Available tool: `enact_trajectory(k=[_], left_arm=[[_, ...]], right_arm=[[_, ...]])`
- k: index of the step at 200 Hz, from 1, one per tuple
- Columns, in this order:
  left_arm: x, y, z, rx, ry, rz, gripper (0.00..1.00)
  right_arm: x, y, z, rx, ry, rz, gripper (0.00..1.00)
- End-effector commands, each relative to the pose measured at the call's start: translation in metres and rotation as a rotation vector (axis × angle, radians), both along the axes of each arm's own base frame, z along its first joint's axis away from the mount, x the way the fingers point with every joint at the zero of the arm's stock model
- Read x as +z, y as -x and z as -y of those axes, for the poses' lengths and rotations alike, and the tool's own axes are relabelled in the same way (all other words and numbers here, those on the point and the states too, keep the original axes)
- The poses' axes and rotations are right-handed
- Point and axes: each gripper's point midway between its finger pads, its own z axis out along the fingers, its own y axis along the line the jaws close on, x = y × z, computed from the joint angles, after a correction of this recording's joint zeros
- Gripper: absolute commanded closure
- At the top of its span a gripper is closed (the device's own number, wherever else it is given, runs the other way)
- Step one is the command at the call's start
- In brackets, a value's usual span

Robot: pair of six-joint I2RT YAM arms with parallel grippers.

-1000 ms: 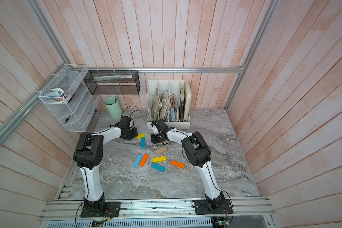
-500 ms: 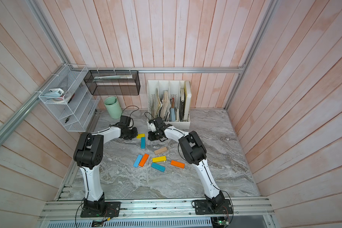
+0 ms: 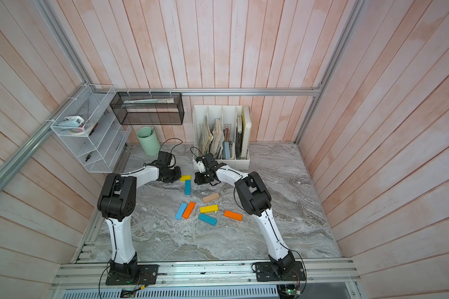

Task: Assemble a giraffe with building blocks
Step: Adjust the building block at the center of the board, then assemble the building block at the center of the board.

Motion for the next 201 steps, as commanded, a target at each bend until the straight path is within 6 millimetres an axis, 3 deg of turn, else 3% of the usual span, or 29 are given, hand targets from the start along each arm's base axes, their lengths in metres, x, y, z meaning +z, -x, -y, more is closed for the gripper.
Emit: enact_trajectory(k=[1,13,44,66,95,103,107,112,114,136,154,175,187,201], left_arm=[[-0.022,0.012,-0.016,0.048,-0.04,-0.066,0.98],[-0.02,0.013,-0.028,0.085,-0.033,-0.054,0.91],[-0.002,0.025,-0.049,0.128,-0.043,-0.008,0.91],[0.032,0.049,-0.043,0.093,-0.067,0.084,0.97],[0.088,0.09,-0.031,0.073,-0.043,0.234,0.87],[0.103,0.102,-0.023,0.061,0.025,0.272,0.73],[0.108,0.108,-0.019,0.054,0.066,0.286,0.58],[0.119,0.115,-0.016,0.056,0.112,0.309,0.09],[0.121,0.118,-0.015,0.058,0.128,0.312,0.02],[0.153,0.148,0.002,0.027,0.33,0.384,0.0],[0.17,0.172,0.018,-0.052,0.473,0.435,0.0],[0.171,0.198,0.042,-0.178,0.629,0.409,0.0],[0.159,0.212,0.048,-0.159,0.7,0.368,0.0],[0.139,0.227,0.056,-0.137,0.788,0.212,0.0]], right_arm=[[-0.015,0.005,0.019,-0.041,0.044,-0.041,0.83],[-0.012,0.003,0.025,-0.056,0.044,-0.033,0.84],[0.008,0.003,0.046,-0.098,0.094,0.04,0.89],[0.03,0.018,0.059,-0.105,0.165,0.123,0.9],[0.052,0.056,0.074,-0.098,0.306,0.238,1.0],[0.057,0.069,0.077,-0.095,0.333,0.265,1.0],[0.06,0.076,0.078,-0.09,0.34,0.275,1.0],[0.063,0.085,0.079,-0.082,0.35,0.286,1.0],[0.064,0.088,0.079,-0.081,0.353,0.291,1.0],[0.074,0.128,0.074,-0.028,0.323,0.286,1.0],[0.077,0.162,0.063,0.032,0.258,0.213,0.79],[0.08,0.186,0.055,0.066,0.256,0.18,0.41],[0.077,0.192,0.055,0.071,0.277,0.164,0.33],[0.076,0.194,0.06,0.055,0.303,0.153,0.33]])
